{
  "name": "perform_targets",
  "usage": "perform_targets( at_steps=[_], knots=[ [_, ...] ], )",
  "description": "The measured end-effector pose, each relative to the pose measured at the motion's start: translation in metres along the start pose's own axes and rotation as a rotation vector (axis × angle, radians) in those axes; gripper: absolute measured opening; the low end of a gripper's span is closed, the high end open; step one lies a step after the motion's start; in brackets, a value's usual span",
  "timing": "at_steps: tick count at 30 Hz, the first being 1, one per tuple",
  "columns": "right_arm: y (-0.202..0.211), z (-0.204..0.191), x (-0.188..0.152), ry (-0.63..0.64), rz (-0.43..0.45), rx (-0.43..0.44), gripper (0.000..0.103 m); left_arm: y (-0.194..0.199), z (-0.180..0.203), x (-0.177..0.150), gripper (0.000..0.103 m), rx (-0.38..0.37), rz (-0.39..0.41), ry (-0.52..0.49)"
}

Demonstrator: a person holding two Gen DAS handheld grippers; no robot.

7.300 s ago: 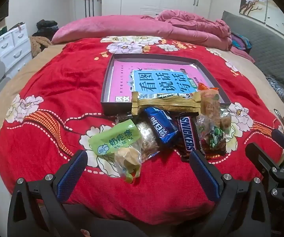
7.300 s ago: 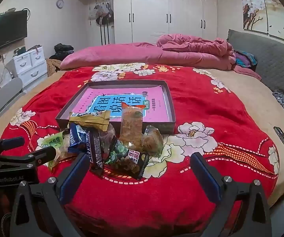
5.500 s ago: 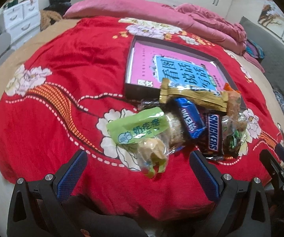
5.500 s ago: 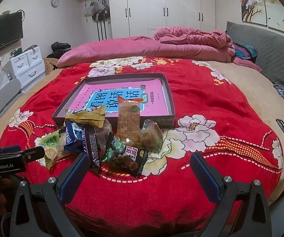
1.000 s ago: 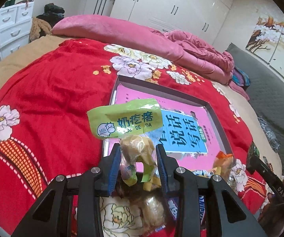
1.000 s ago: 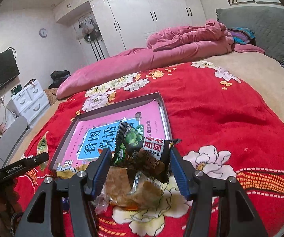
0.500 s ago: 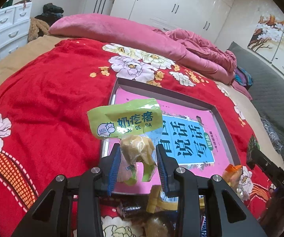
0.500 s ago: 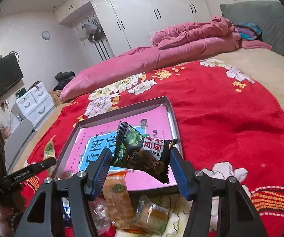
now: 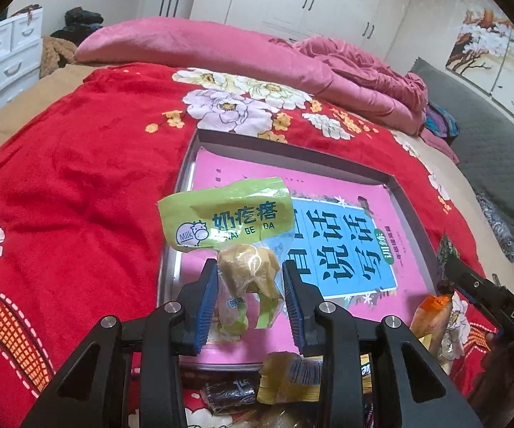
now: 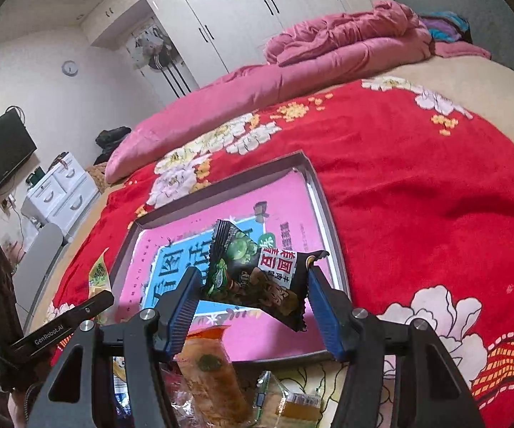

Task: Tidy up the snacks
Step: 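Lift both held bags and carry them over the tray with both tools, then lower both bags onto the pink book and open both tools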

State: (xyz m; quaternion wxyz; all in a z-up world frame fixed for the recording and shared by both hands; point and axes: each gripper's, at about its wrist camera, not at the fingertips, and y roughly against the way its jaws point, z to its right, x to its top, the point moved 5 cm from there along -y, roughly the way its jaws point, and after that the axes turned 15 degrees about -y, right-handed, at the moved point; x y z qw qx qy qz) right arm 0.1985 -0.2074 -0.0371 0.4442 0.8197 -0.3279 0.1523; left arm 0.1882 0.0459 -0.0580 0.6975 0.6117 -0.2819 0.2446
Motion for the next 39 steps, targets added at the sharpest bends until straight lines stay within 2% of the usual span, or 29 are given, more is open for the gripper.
perform_targets(
  at_steps=[18, 39],
  knots=[
    [-0.01, 0.008, -0.008, -0.018, -0.062, -0.021, 0.061, -0.014, 0.006, -0.007, 0.037, -0.026, -0.062, -0.018],
    [-0.01, 0.01, -0.012, -0.006, -0.071, -0.045, 0.062, -0.022, 0.009, -0.013, 0.038, -0.04, -0.109, -0.024]
  ],
)
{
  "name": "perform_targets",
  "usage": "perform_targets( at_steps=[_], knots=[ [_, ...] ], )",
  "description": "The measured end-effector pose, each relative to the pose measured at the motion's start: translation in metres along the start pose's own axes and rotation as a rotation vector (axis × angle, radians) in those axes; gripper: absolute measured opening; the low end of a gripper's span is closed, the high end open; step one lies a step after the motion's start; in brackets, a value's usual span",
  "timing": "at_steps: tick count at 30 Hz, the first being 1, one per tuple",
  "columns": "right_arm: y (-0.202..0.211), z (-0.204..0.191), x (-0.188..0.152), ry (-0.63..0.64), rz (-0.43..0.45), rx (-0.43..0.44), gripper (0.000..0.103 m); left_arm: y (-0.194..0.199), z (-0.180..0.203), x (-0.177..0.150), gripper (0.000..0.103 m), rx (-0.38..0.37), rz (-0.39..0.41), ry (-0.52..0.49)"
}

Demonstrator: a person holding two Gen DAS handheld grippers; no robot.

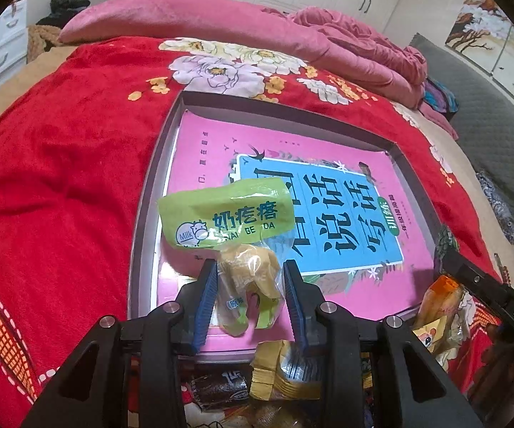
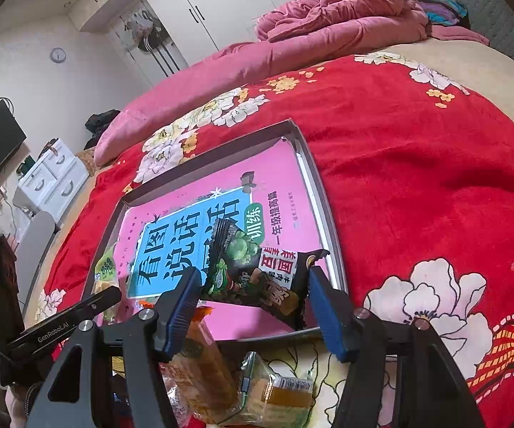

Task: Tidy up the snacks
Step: 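Lower both bags onto the pink book and open both tools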

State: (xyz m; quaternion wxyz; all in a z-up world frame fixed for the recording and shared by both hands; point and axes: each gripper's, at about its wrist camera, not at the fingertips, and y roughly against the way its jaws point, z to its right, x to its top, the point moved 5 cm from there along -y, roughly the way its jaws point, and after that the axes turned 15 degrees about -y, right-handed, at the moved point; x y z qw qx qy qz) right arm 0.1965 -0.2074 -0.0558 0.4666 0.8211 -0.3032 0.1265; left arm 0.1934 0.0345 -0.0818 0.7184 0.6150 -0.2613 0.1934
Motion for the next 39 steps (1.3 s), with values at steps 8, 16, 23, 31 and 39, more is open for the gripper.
perform_targets(
  at_steps=[8, 16, 23, 31, 39],
  knots=[
    [0.002, 0.004, 0.001, -0.015, 0.008, -0.018, 0.062, -0.001, -0.001, 0.0, 0.038, 0.001, -0.003, 0.001],
    [0.004, 0.005, 0.001, -0.017, 0.013, -0.029, 0.065, -0.002, -0.003, -0.001, 0.04, 0.004, -0.009, 0.009],
    [0.004, 0.005, 0.001, -0.014, 0.013, -0.028, 0.067, -0.001, -0.003, -0.001, 0.043, 0.004, -0.009, 0.01],
    [0.011, 0.002, 0.003, -0.007, 0.037, -0.008, 0.069, 0.003, -0.004, 0.001, 0.051, -0.012, 0.011, 0.028],
    [0.018, -0.003, 0.006, 0.01, 0.067, 0.017, 0.073, 0.012, -0.004, 0.003, 0.058, -0.039, 0.046, 0.044]
  ],
)
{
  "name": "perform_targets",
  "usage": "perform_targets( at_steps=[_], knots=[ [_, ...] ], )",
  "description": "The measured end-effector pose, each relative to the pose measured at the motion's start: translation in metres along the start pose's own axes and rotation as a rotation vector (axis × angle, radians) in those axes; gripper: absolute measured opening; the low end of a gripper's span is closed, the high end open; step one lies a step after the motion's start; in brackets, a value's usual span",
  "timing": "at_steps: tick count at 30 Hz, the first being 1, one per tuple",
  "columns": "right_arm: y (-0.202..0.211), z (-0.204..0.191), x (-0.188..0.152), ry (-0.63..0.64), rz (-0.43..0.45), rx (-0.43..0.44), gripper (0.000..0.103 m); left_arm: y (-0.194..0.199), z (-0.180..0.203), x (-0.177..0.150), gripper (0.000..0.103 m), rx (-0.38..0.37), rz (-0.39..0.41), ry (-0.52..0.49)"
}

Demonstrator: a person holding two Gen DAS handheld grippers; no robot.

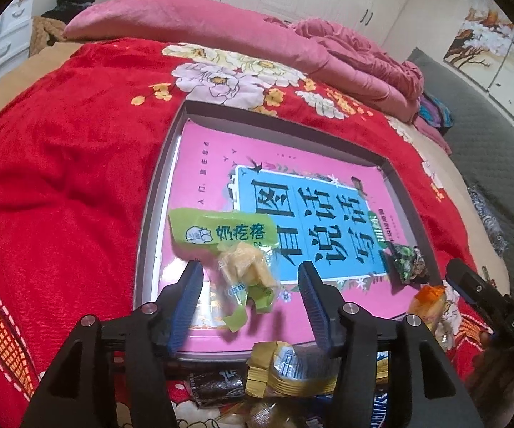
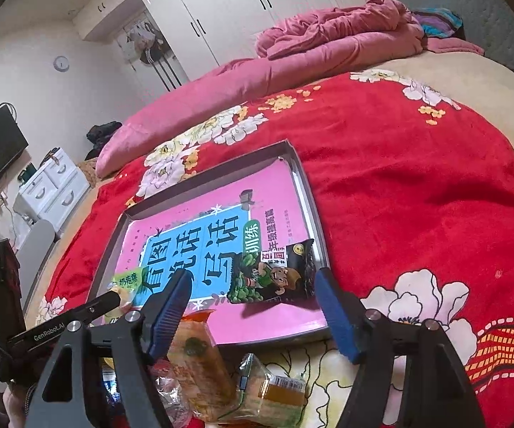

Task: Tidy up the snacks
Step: 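Lower both bags onto the pink book and open both tools, then move both open tools back toward the remaining snack pile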

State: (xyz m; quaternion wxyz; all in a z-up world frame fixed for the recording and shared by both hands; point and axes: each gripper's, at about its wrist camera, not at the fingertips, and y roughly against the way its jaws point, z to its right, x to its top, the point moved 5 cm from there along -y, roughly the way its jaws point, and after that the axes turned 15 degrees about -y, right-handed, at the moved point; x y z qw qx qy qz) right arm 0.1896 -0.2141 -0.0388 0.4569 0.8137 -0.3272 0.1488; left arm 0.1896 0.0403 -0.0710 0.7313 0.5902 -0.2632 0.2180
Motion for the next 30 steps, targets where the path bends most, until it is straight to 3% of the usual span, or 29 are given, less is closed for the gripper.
perform_targets(
  at_steps=[5, 7, 8, 30],
  knots=[
    [0.004, -0.002, 0.0, 0.011, 0.012, 0.009, 0.074, 0.005, 0.001, 0.002, 0.059, -0.015, 0.018, 0.0],
    [0.005, -0.003, 0.001, 0.014, 0.016, 0.013, 0.075, 0.008, 0.001, 0.002, 0.072, -0.025, 0.028, 0.0],
    [0.006, -0.003, 0.0, 0.016, 0.018, 0.014, 0.075, 0.01, 0.001, 0.003, 0.074, -0.033, 0.037, 0.002],
    [0.018, -0.011, -0.006, 0.081, 0.03, 0.043, 0.08, 0.034, 0.022, 0.004, 0.077, -0.132, 0.098, -0.099]
  ],
)
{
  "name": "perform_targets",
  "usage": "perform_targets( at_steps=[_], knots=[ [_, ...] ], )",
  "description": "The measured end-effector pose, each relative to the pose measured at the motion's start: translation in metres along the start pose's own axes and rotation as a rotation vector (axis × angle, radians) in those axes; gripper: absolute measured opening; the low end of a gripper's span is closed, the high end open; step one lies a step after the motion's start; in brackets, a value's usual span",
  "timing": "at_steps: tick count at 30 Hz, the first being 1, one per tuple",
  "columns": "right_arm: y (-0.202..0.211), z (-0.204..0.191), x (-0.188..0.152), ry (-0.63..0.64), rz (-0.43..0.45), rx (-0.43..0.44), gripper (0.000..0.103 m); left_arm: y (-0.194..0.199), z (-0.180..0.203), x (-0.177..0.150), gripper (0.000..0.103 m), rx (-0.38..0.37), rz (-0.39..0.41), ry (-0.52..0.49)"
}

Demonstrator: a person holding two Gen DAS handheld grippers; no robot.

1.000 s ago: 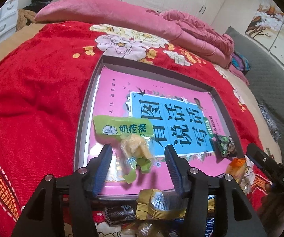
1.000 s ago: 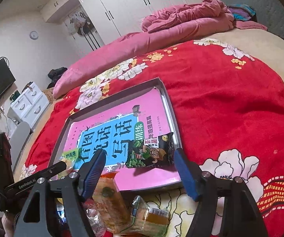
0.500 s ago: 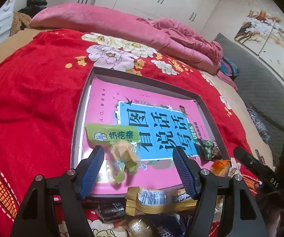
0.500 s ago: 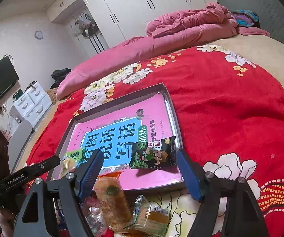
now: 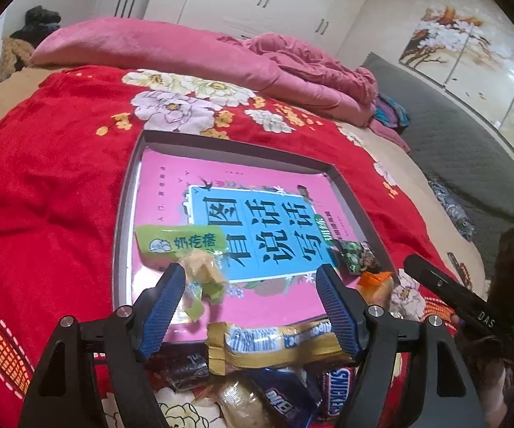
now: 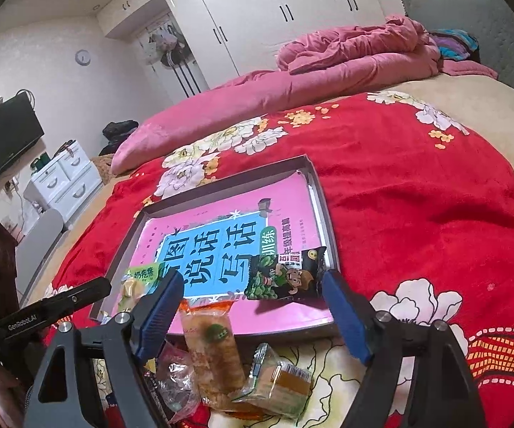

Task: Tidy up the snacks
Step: 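Move both open tools back toward the remaining snack pile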

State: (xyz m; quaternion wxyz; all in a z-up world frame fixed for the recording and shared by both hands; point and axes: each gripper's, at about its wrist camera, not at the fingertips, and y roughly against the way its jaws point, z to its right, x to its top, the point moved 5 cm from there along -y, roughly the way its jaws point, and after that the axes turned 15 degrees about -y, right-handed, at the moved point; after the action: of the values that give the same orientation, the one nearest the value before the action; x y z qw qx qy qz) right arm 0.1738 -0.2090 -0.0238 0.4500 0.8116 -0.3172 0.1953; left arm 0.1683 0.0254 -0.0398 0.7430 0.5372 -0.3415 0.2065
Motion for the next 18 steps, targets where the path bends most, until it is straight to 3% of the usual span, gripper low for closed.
perform_targets(
  at_steps=[18],
  knots=[
    [0.011, -0.006, -0.009, 0.046, 0.002, 0.0, 0.08, 0.014, 0.026, -0.008, 0.078, -0.06, -0.005, -0.13]
  ],
)
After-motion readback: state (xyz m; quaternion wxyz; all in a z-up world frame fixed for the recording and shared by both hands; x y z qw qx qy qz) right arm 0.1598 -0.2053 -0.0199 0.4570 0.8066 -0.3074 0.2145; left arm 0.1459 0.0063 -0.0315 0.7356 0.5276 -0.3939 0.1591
